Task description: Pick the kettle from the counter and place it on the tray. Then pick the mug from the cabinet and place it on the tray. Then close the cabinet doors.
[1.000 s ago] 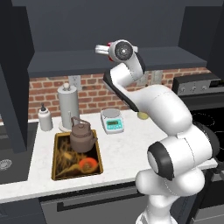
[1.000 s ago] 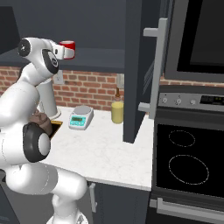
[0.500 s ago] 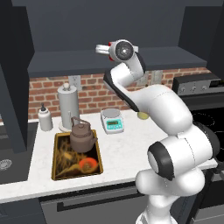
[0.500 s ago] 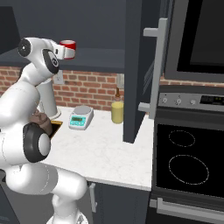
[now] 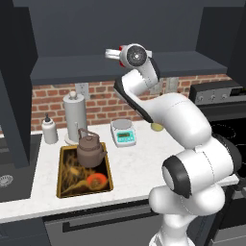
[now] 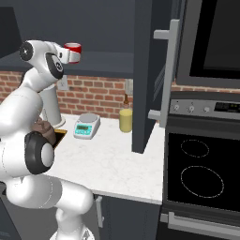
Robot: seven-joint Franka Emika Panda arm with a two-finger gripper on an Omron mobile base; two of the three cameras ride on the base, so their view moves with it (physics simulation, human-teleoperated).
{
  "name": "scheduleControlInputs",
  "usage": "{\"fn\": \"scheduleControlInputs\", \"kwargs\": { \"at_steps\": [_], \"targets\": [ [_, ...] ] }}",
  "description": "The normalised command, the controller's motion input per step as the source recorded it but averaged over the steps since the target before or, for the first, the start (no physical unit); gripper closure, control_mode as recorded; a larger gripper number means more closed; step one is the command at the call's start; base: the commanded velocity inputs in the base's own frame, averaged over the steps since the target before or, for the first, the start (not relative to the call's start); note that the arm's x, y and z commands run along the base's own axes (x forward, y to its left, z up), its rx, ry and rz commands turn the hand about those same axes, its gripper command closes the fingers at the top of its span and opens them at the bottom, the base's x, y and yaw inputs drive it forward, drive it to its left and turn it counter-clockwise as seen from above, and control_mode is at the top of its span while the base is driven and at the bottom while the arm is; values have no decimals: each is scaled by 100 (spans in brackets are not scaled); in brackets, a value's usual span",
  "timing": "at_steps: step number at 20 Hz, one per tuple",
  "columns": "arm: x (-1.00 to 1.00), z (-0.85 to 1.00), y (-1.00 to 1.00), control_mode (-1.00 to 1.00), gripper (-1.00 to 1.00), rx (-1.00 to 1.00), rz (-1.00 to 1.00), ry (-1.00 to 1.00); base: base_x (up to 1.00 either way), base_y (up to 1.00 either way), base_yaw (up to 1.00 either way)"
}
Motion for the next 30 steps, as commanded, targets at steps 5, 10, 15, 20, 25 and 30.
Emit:
{"fn": "scheduleControlInputs", "kwargs": {
  "at_steps": [5,10,15,20,25,30],
  "targets": [
    [-1,0,0,-100,100,0,0,0,0,0,0],
    [-23,0,0,-100,100,0,0,-1,0,0,0],
    [-57,0,-3,-100,100,0,5,-6,0,0,0],
    [-76,1,0,-100,100,0,16,-7,0,0,0],
    [-69,19,6,-100,100,-3,21,-1,0,0,0],
    [-53,32,0,-100,100,-2,27,0,0,0,0]
  ]
}}
